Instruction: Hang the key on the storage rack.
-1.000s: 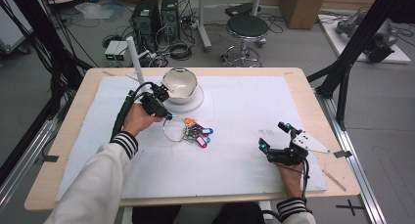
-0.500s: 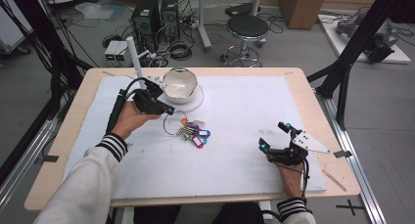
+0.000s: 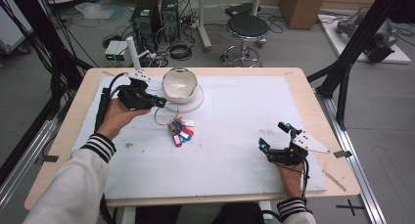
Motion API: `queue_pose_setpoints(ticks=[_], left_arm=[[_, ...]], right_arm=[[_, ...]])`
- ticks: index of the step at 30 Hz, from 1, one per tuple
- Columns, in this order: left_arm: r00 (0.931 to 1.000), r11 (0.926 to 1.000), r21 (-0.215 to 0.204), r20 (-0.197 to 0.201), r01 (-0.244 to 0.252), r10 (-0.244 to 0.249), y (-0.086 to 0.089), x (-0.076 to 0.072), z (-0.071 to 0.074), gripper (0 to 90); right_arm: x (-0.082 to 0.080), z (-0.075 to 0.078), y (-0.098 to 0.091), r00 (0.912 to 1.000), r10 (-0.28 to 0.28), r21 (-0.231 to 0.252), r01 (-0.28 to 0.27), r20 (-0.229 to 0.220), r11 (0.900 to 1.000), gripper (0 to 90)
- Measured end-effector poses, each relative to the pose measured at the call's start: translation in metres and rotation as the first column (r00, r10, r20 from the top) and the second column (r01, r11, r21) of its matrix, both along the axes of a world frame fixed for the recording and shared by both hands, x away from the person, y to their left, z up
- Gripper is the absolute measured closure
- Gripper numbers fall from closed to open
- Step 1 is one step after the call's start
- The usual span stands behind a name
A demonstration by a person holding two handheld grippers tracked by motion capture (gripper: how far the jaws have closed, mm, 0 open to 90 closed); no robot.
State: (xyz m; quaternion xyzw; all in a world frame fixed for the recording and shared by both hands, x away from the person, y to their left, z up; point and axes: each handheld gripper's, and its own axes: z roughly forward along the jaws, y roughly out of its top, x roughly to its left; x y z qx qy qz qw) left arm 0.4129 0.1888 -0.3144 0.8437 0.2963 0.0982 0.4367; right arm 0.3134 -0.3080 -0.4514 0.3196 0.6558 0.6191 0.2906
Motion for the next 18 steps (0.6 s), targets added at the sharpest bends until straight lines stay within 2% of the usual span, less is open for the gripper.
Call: queue_pose_setpoints(ticks=[6, 11, 18], left_arm=[[0.9986, 0.999, -0.041, 0.05, -0.015, 0.017, 0.017, -0.005, 0.01, 86.8], [0.9968, 0.9957, -0.088, 0.072, -0.028, 0.035, 0.029, -0.009, 0.015, 86.8], [0.9948, 0.9949, -0.099, 0.097, -0.02, 0.03, 0.039, -0.013, 0.017, 86.7]], right_arm=[[0.0, 0.0, 0.0, 1.0, -0.001, 0.0, 0.001, -0.001, 1.0, 1.1], [0.0, 0.0, 0.0, 1.0, 0.0, -0.002, 0.0, 0.001, 1.0, 1.1], [0.0, 0.0, 0.0, 1.0, 0.0, -0.002, 0.0, 0.001, 1.0, 1.1]])
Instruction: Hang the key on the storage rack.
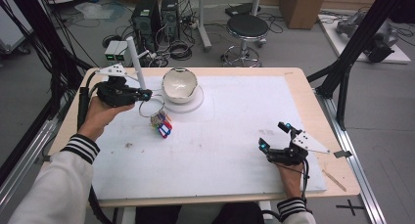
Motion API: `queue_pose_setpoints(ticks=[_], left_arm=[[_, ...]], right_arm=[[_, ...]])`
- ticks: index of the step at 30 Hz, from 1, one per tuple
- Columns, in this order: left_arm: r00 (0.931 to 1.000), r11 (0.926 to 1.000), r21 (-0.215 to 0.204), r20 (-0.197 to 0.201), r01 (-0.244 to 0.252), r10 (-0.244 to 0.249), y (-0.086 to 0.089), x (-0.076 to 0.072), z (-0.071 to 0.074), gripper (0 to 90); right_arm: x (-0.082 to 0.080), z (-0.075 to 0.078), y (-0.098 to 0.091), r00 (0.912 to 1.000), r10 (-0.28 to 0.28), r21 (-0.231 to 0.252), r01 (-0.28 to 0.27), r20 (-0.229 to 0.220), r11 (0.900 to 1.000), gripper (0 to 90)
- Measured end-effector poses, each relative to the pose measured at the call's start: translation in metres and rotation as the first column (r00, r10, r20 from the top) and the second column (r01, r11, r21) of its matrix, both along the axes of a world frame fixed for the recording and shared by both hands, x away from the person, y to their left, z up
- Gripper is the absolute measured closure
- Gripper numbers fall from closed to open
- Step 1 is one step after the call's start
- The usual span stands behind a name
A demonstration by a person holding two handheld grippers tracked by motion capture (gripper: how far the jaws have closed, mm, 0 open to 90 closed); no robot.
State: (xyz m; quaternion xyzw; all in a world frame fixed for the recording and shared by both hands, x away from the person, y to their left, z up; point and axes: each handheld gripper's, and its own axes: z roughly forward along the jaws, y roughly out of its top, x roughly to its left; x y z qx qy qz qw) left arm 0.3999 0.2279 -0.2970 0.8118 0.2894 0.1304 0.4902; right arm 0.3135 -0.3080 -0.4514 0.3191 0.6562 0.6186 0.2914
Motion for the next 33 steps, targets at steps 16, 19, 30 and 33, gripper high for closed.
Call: queue_pose_setpoints(ticks=[16, 19, 30, 33], left_arm=[[0.9897, 0.9958, -0.063, 0.123, -0.066, 0.073, 0.038, -0.009, 0.015, 86.8], [0.9891, 0.9961, -0.05, 0.125, -0.072, 0.078, 0.041, -0.004, 0.021, 86.7], [0.9818, 0.9851, -0.118, 0.128, -0.125, 0.14, 0.055, 0.022, 0.03, 86.8], [0.9818, 0.9851, -0.097, 0.113, -0.142, 0.153, 0.058, 0.03, 0.028, 86.8]], right_arm=[[0.0, 0.0, 0.0, 1.0, 0.001, -0.003, -0.001, 0.004, 1.0, 1.1], [0.0, 0.0, 0.0, 1.0, 0.0, -0.004, 0.0, 0.004, 1.0, 1.1], [0.0, 0.0, 0.001, 1.0, -0.002, -0.004, 0.002, -0.004, 1.0, 1.1], [0.0, 0.0, 0.001, 0.9999, -0.004, -0.007, 0.004, -0.011, 1.0, 1.1]])
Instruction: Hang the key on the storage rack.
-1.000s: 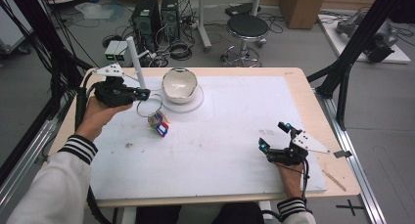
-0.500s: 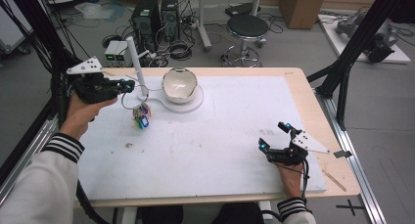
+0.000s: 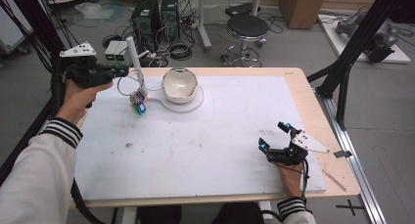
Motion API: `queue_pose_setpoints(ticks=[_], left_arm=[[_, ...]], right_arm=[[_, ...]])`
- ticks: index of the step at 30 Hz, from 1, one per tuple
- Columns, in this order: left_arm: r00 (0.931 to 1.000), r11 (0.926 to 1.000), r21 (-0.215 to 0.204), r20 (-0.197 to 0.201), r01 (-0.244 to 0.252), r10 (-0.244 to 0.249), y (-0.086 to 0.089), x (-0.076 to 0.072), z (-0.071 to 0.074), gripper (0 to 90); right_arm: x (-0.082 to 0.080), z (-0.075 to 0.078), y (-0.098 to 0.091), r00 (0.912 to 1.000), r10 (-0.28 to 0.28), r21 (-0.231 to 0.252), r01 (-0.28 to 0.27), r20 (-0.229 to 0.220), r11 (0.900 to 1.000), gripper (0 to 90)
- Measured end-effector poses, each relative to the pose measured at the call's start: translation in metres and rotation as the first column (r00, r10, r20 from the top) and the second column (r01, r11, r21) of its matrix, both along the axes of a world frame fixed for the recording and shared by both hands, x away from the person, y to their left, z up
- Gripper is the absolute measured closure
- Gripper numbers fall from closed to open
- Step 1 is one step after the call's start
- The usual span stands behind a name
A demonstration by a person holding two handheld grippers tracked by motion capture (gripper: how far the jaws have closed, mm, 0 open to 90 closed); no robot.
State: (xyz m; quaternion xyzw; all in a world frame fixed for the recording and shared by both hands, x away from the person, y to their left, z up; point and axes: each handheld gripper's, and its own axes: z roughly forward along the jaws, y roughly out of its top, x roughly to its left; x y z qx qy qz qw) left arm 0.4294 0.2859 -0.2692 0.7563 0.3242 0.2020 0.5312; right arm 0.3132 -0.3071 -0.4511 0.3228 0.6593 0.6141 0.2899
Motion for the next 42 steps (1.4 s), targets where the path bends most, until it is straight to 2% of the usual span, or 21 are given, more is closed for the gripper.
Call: queue_pose_setpoints(ticks=[6, 14, 17, 33, 36, 42], left_arm=[[0.998, 0.998, -0.004, -0.008, -0.063, 0.063, 0.006, 0.013, -0.008, 86.8], [0.994, 0.9941, 0.0, -0.015, -0.108, 0.108, 0.008, 0.027, -0.016, 86.8], [0.9922, 0.9921, -0.02, -0.02, -0.124, 0.123, 0.009, 0.032, -0.017, 86.8], [0.986, 0.9869, 0.007, -0.042, -0.161, 0.161, 0.009, 0.052, -0.033, 86.7], [0.9841, 0.9861, 0.004, -0.063, -0.166, 0.166, 0.009, 0.054, -0.037, 86.6], [0.9802, 0.9843, 0.026, -0.091, -0.175, 0.176, 0.006, 0.058, -0.042, 86.5]], right_arm=[[0.001, 0.0, 0.0, 1.0, 0.001, -0.001, -0.001, 0.005, 1.0, 1.1], [0.0, 0.0, 0.0, 1.0, 0.0, 0.0, 0.0, 0.003, 1.0, 1.1], [0.001, 0.0, 0.0, 1.0, 0.001, 0.001, -0.001, 0.003, 1.0, 1.1], [0.001, 0.0, 0.0, 1.0, 0.002, -0.001, -0.002, 0.003, 1.0, 1.1], [0.001, 0.0, 0.0, 1.0, 0.001, -0.002, -0.001, 0.004, 1.0, 1.1], [0.001, 0.0, 0.0, 1.0, 0.002, -0.005, -0.002, 0.007, 1.0, 1.1]])
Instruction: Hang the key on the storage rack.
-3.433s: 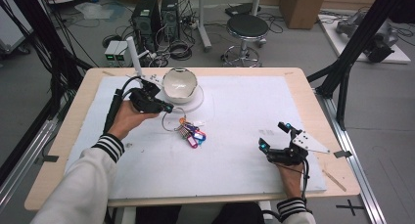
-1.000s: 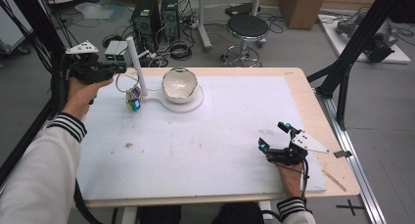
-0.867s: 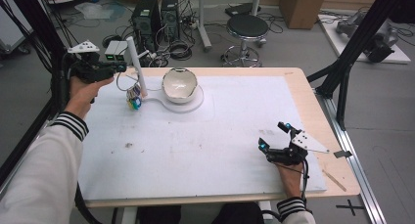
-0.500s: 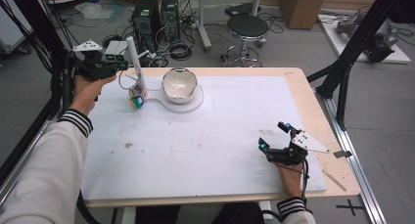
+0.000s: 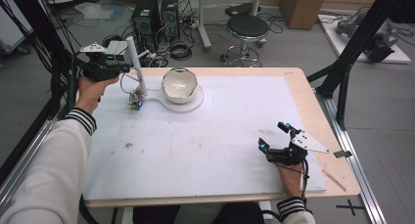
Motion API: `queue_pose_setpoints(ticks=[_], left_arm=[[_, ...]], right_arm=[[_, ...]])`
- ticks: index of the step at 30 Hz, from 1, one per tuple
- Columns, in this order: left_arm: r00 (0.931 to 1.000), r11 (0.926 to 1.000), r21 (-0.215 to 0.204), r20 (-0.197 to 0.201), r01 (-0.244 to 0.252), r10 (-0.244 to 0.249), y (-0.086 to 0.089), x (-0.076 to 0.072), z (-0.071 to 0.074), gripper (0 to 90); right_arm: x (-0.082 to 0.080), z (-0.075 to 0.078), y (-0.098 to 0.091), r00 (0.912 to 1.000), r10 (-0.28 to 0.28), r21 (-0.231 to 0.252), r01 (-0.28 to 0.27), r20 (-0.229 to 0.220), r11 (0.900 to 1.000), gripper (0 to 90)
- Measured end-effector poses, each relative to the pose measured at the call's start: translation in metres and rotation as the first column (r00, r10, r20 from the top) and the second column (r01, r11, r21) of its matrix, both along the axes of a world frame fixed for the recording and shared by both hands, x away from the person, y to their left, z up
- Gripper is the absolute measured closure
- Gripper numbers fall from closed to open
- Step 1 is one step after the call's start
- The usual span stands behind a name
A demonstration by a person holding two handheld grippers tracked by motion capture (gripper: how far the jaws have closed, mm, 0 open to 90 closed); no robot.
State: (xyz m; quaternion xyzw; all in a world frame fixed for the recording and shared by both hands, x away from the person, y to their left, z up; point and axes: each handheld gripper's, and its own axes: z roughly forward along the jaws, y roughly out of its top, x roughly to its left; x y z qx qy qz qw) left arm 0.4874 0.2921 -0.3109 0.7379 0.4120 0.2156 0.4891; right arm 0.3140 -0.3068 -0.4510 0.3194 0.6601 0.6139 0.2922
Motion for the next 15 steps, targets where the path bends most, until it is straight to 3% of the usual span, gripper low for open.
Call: queue_pose_setpoints(ticks=[3, 6, 8, 10, 13, 15], left_arm=[[1.0, 0.9999, 0.008, -0.004, 0.009, -0.008, -0.001, 0.001, -0.002, 86.3], [0.9992, 0.9993, -0.033, 0.036, -0.02, 0.021, 0.001, -0.002, -0.002, 88.0], [0.9983, 0.9985, -0.037, 0.043, -0.039, 0.041, 0.004, -0.003, -0.001, 86.0], [0.9987, 0.9993, -0.018, 0.039, -0.033, 0.034, 0.008, -0.005, 0.0, 80.0], [0.998, 0.9988, -0.034, 0.051, -0.036, 0.038, 0.012, -0.011, -0.001, 70.5], [0.9982, 0.9993, -0.019, 0.05, -0.033, 0.034, 0.013, -0.016, -0.001, 61.5]], right_arm=[[0.0, 0.0, 0.0, 1.0, -0.001, 0.001, 0.001, 0.0, 1.0, 1.1], [0.0, 0.0, 0.0, 1.0, 0.0, 0.001, 0.0, -0.002, 1.0, 1.1], [0.0, 0.0, 0.0, 1.0, -0.001, 0.001, 0.001, -0.001, 1.0, 1.1], [0.0, 0.0, 0.0, 1.0, -0.001, 0.002, 0.001, 0.0, 1.0, 1.1], [0.0, 0.0, 0.0, 1.0, 0.0, 0.002, 0.0, -0.001, 1.0, 1.1], [0.0, 0.0, 0.0, 1.0, -0.002, 0.001, 0.002, 0.0, 1.0, 1.1]])
